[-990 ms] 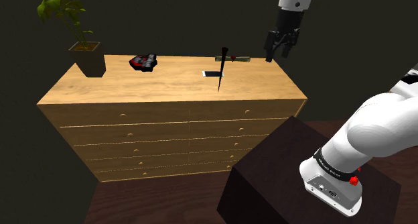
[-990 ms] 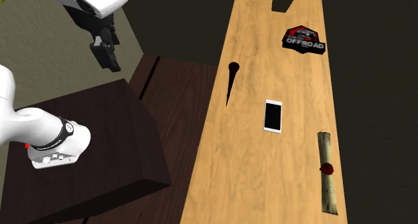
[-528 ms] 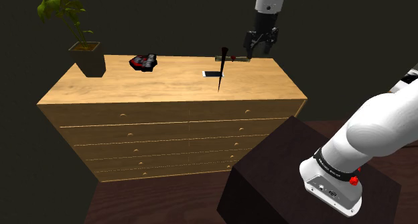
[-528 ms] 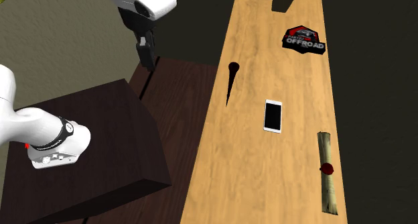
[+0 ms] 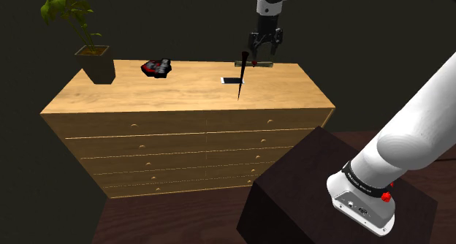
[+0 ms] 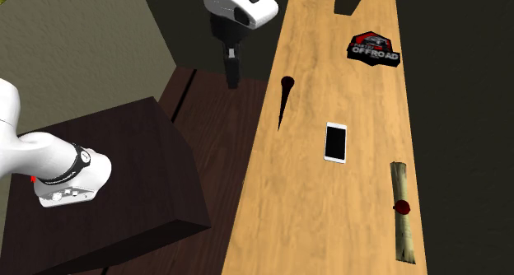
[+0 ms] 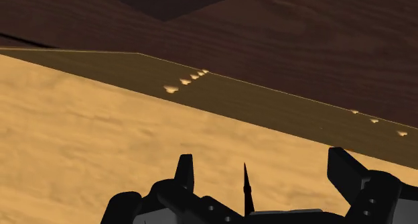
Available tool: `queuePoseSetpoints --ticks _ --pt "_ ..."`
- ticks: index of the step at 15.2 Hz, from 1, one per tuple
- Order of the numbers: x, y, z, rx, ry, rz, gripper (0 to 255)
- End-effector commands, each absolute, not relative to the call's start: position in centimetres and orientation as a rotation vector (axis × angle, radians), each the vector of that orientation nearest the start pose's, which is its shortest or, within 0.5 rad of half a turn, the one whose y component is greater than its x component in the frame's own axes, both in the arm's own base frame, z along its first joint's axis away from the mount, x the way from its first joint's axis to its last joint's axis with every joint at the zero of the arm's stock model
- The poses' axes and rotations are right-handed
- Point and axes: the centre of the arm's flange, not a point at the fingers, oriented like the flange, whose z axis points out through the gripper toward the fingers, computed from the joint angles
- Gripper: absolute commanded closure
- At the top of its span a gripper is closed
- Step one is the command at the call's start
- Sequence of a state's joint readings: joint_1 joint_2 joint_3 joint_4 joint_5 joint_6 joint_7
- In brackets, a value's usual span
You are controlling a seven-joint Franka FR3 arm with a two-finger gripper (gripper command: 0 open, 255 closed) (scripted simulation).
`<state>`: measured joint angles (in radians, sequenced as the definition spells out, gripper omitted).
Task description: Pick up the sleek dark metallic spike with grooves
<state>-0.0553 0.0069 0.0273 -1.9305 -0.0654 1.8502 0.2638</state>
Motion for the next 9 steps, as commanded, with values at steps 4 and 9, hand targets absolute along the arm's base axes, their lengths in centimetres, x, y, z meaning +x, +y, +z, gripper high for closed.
queuePoseSetpoints --ticks 4,9 --pt "61.3 -3.1 45.5 -3.202 0.524 0.124 0" --pt "67.5 -4.7 43.9 -3.22 0.614 0.12 0"
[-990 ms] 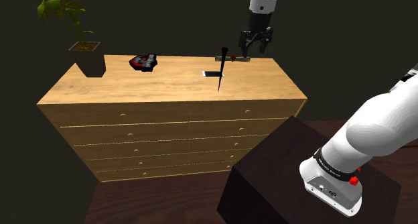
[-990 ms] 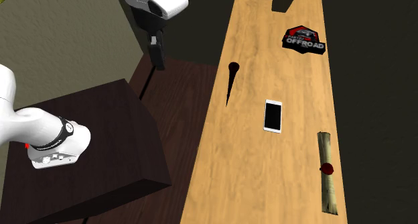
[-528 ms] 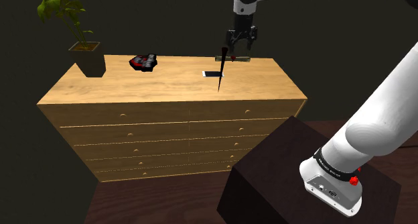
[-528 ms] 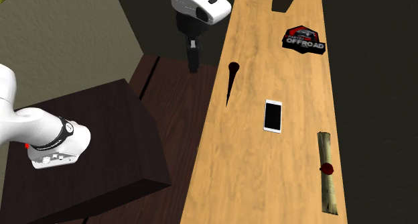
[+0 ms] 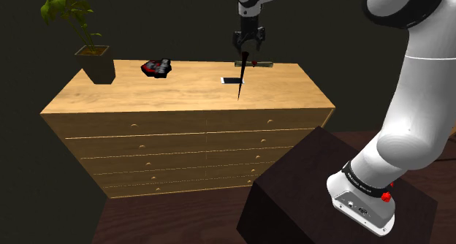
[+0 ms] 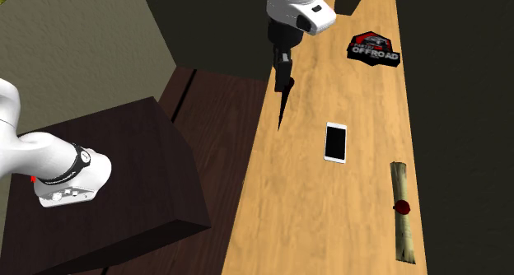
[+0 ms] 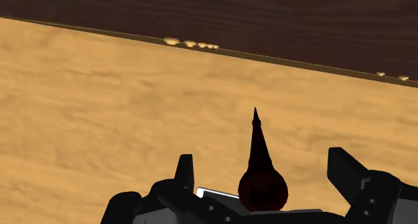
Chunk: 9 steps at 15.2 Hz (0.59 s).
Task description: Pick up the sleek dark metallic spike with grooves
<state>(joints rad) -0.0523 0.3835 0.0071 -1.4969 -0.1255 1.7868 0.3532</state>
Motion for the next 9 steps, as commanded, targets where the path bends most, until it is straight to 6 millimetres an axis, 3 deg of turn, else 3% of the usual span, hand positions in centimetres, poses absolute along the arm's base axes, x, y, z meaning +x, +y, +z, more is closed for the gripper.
queuePoseSetpoints --ticks 1,9 --pt "68.7 -5.1 43.6 -3.224 0.633 0.12 0" --pt "68.9 -5.2 39.5 -3.224 0.636 0.12 0"
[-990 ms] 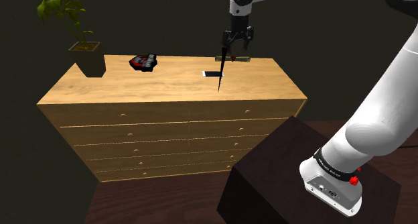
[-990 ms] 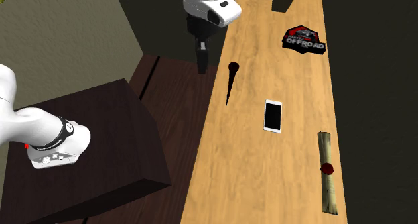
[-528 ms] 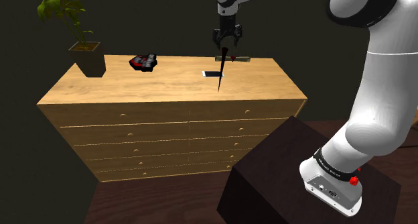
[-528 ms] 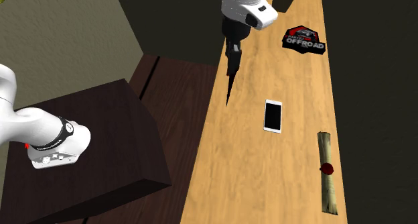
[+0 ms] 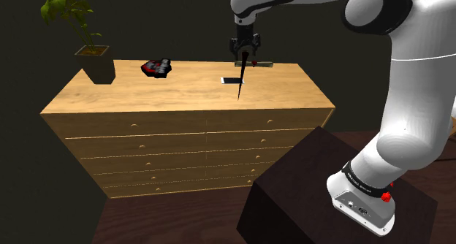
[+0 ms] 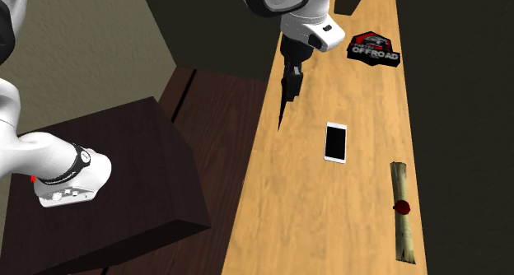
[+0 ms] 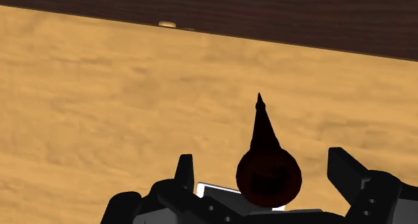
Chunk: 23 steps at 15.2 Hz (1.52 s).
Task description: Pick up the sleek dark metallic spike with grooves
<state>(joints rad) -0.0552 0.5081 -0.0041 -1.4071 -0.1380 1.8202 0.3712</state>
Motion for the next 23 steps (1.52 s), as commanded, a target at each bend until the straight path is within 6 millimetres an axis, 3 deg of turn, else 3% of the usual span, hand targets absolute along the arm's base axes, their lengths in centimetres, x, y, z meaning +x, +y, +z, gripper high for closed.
queuePoseSetpoints --ticks 1,2,3,12,23 --pt "68.9 -5.2 39.5 -3.224 0.636 0.12 0" --pt "68.9 -5.2 39.5 -3.224 0.636 0.12 0" --pt "68.9 -5.1 39.4 -3.224 0.636 0.12 255" --pt "68.9 -5.2 39.5 -3.224 0.636 0.12 255" --pt "68.9 -5.2 45.3 -3.224 0.636 0.12 255"
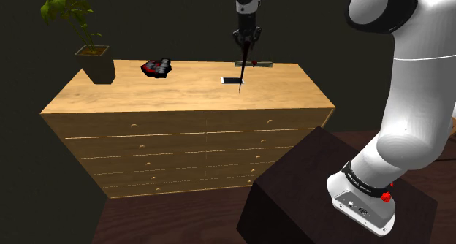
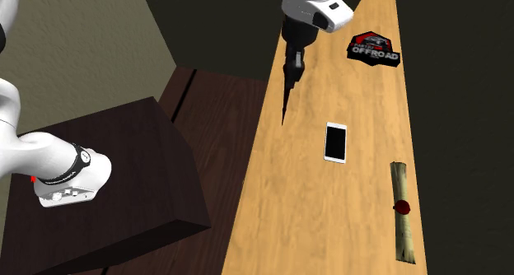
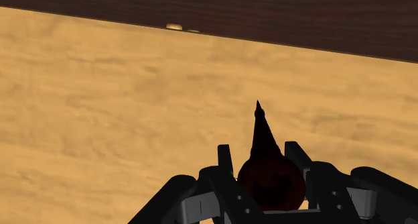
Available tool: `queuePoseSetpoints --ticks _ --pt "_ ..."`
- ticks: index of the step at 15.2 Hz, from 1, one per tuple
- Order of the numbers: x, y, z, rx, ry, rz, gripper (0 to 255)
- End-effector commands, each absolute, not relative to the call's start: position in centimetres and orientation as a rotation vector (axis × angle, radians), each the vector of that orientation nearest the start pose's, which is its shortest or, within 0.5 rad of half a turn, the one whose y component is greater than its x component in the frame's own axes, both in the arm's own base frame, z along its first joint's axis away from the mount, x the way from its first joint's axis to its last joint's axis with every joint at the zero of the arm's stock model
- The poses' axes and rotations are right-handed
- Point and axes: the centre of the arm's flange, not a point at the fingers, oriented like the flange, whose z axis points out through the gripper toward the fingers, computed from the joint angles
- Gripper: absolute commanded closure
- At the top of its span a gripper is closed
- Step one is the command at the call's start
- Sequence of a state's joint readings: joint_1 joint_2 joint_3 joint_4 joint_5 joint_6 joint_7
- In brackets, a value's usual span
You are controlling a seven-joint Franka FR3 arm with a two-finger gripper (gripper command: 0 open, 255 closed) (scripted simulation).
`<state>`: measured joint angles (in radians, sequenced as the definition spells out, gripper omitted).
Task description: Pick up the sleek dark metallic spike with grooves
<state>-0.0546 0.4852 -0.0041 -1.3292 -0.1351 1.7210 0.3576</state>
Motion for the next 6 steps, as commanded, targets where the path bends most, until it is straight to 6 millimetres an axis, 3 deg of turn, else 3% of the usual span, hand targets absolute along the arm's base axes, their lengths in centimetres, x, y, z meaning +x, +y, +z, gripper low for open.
queuePoseSetpoints --ticks 1,6 --pt "68.9 -5.2 45.9 -3.224 0.636 0.12 255" --pt "68.9 -5.2 47.5 -3.224 0.636 0.12 255"
